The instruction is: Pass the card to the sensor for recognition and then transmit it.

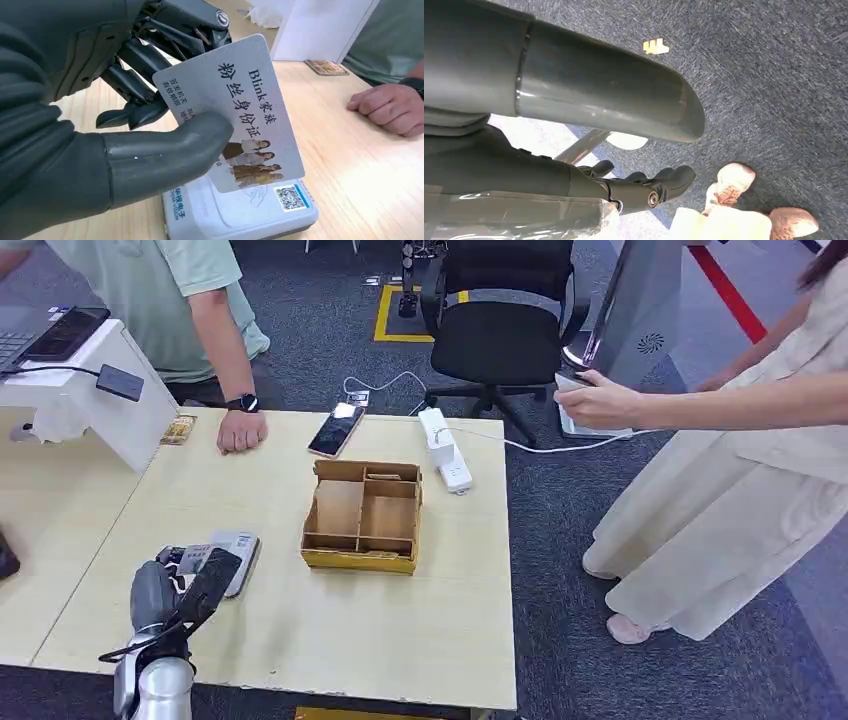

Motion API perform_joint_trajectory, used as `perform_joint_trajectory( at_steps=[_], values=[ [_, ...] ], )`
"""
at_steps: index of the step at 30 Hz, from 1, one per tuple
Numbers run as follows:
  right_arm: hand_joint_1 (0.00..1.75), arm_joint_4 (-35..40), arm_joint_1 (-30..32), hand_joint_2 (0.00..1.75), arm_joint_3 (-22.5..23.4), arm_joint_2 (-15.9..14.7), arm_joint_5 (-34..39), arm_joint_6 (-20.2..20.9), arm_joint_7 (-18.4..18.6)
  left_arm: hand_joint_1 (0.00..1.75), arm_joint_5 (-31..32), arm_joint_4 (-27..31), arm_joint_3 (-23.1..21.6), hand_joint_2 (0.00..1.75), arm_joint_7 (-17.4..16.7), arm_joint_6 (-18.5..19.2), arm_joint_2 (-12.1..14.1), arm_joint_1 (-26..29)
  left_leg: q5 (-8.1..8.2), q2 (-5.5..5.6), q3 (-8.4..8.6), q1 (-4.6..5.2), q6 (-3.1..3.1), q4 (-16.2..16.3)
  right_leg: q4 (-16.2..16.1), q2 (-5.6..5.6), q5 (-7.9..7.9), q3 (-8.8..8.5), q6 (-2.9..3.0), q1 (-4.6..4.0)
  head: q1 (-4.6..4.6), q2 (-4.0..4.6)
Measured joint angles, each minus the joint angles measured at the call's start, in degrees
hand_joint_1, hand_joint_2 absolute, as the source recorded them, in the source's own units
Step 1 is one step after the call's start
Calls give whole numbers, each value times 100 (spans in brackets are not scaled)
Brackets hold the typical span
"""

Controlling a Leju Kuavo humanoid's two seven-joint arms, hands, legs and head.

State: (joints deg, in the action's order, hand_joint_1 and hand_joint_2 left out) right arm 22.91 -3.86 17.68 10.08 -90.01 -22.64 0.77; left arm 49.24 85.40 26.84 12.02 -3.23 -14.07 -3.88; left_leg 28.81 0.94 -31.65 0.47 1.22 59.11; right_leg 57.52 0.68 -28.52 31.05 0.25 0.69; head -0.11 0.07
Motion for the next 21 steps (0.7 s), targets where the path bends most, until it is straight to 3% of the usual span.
perform_joint_trajectory(
  at_steps=[21],
  values=[
    [0,2,-6,0,-2,0,0,17,4,175,-17,-197,-15,175,-26,35,-118,-57,0,0,0,0,0,0,0,0,0,2,0,0,2,0]
  ],
)
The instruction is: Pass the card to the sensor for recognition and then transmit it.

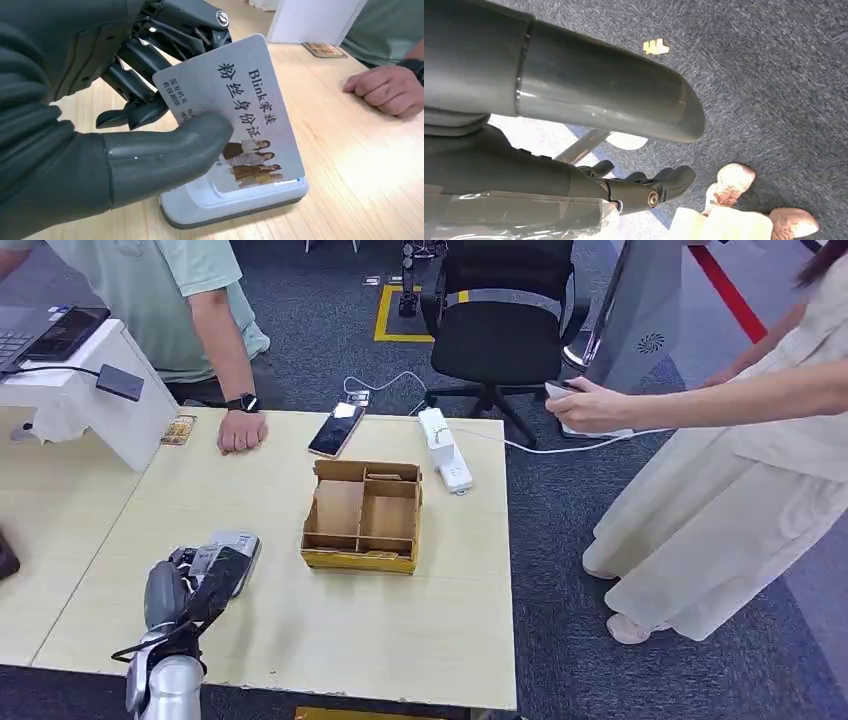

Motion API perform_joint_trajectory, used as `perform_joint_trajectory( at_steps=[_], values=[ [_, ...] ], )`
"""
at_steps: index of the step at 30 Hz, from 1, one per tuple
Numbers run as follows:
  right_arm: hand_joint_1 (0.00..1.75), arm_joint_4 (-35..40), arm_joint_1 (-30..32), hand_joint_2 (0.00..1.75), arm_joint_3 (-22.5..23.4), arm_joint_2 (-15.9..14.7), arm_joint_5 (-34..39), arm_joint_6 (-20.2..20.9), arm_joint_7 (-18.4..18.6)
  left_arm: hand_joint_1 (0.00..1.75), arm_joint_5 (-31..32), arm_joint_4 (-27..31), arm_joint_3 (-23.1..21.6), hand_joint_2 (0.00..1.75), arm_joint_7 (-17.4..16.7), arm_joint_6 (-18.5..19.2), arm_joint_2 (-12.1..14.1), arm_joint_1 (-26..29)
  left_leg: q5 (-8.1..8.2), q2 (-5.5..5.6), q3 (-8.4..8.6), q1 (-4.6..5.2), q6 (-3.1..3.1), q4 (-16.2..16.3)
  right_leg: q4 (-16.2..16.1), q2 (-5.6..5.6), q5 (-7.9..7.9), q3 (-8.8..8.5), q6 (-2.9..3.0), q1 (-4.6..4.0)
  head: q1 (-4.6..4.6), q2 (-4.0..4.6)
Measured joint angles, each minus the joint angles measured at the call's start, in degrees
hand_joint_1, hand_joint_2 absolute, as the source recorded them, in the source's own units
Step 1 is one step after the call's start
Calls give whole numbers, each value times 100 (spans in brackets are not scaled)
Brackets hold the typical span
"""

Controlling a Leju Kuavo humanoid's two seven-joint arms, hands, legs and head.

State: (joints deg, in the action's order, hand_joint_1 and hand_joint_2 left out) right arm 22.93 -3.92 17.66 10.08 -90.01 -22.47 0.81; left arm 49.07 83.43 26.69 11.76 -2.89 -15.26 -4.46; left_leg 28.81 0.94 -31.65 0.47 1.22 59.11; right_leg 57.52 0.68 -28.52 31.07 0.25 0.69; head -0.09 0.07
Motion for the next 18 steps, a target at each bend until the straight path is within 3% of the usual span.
perform_joint_trajectory(
  at_steps=[18],
  values=[
    [0,31,2,0,2,0,0,4,0,175,-9,-142,2,175,-122,-52,2,-92,0,0,-1,0,0,0,0,0,0,0,0,0,-2,0]
  ],
)
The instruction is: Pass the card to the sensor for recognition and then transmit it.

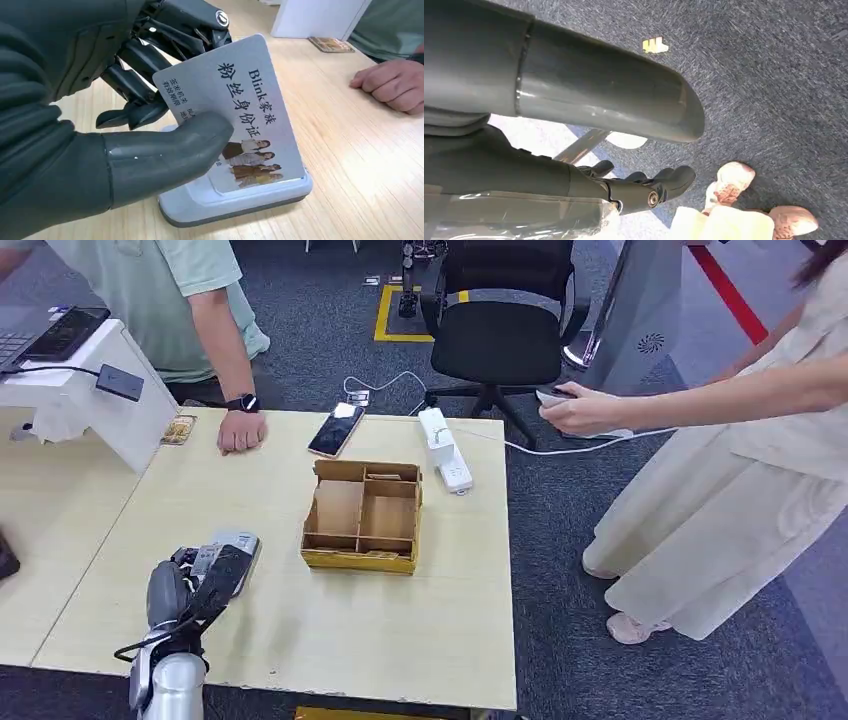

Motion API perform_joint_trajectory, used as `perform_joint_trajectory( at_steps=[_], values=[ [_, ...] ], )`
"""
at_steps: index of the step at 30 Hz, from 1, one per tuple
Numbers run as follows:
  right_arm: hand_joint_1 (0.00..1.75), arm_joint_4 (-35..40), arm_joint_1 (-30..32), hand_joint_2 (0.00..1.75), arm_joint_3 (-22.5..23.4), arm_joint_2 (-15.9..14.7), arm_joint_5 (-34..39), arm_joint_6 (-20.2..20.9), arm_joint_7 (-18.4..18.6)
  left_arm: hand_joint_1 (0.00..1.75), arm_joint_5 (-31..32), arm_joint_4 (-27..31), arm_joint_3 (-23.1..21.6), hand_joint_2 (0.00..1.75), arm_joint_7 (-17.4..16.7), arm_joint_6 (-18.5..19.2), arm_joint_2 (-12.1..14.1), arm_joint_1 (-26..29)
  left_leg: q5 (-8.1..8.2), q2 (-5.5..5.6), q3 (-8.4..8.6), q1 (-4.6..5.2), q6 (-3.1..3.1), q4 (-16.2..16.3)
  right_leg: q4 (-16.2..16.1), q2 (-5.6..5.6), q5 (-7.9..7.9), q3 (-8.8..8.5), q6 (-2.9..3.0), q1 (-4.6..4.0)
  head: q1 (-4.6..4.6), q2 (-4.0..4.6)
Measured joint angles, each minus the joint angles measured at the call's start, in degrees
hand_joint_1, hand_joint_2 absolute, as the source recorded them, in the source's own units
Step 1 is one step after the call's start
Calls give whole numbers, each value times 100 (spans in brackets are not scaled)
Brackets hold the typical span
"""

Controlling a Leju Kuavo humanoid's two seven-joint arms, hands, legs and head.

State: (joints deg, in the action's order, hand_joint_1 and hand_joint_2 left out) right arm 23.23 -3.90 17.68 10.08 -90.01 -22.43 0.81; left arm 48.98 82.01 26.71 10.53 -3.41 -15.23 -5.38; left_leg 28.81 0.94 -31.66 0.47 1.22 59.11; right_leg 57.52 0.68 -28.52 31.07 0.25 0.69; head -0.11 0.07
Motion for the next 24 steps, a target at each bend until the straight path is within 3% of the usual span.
perform_joint_trajectory(
  at_steps=[24],
  values=[
    [0,190,90,0,70,9,0,33,2,175,157,-302,385,175,-317,-276,0,-207,0,0,-1,0,0,0,0,0,0,0,0,0,0,0]
  ],
)
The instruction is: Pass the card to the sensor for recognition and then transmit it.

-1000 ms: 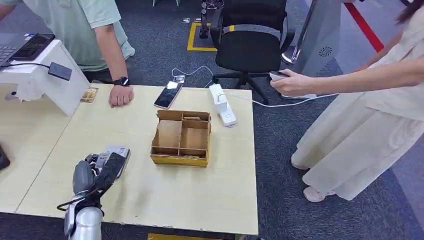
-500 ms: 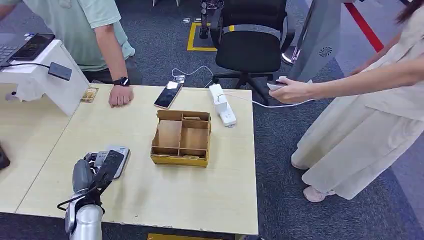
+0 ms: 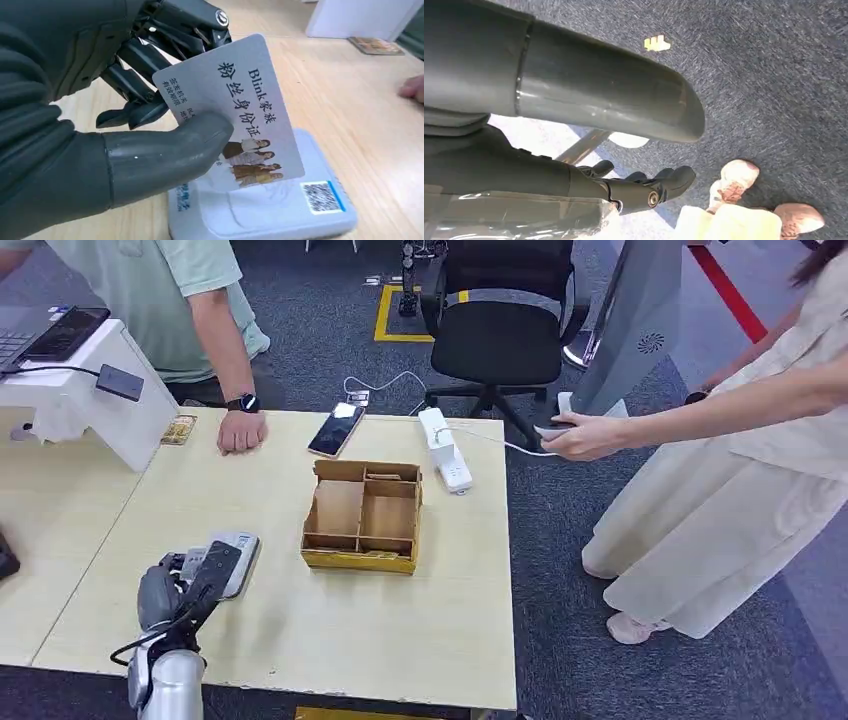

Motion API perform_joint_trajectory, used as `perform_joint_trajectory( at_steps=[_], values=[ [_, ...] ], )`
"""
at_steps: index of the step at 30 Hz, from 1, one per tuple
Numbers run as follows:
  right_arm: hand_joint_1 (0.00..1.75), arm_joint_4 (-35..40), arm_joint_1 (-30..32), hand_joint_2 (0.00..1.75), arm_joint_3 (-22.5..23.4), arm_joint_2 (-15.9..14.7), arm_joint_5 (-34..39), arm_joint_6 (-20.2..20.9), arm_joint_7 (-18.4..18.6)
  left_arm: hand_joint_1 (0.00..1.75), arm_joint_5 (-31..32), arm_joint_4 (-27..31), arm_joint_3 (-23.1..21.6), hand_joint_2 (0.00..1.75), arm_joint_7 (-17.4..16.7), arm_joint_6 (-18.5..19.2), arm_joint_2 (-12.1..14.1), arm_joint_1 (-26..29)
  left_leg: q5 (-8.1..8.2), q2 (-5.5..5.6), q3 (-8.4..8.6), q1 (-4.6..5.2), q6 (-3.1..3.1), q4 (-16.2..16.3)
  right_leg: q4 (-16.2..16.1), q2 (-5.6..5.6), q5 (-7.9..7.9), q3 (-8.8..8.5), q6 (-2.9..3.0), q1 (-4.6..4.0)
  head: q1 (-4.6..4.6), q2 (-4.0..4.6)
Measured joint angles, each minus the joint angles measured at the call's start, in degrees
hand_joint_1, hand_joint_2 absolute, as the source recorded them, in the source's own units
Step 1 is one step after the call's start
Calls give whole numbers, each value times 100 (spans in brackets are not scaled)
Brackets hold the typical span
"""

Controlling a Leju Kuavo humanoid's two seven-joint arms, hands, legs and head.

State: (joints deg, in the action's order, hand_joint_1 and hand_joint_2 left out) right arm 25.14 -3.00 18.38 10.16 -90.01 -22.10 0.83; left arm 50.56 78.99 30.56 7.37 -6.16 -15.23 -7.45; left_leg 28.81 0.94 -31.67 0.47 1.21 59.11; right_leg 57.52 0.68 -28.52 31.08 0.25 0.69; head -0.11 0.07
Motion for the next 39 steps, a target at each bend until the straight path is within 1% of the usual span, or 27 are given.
perform_joint_trajectory(
  at_steps=[3,9,13,20,30,32,35,39],
  values=[
    [0,35,14,0,24,9,0,13,-2,175,11,-57,125,175,-9,4,0,-42,0,0,0,0,0,0,0,0,0,0,0,0,0,-2],
    [0,98,29,0,81,28,0,57,-15,175,37,-258,387,175,-147,15,-2,-179,0,0,2,0,0,0,0,-1,0,-2,0,0,2,0],
    [0,140,42,0,109,35,0,72,-15,175,184,-402,514,175,-289,35,-4,-251,0,0,3,0,0,0,0,-1,0,-3,0,0,0,-2],
    [0,177,43,0,166,50,0,90,-20,175,400,-599,566,175,-380,63,-4,-316,0,0,3,0,0,0,0,-1,0,-3,0,0,0,0],
    [0,208,43,0,173,66,0,101,-13,175,420,-667,566,175,-380,79,-17,-403,-1,1,5,0,0,0,0,-2,0,-5,0,0,0,-2],
    [0,208,43,0,173,66,0,101,-2,175,369,-667,566,175,-343,81,-28,-431,-1,1,5,0,0,0,0,-2,0,-5,0,0,0,0],
    [0,208,42,0,173,68,0,101,4,175,231,-664,566,175,-194,70,-52,-477,-2,1,4,0,1,0,0,-2,1,-5,0,0,0,0],
    [0,208,43,0,168,68,0,94,26,175,-11,-577,564,175,105,66,-85,-495,-2,0,4,0,1,0,0,-1,1,-3,0,0,0,-2]
  ],
)
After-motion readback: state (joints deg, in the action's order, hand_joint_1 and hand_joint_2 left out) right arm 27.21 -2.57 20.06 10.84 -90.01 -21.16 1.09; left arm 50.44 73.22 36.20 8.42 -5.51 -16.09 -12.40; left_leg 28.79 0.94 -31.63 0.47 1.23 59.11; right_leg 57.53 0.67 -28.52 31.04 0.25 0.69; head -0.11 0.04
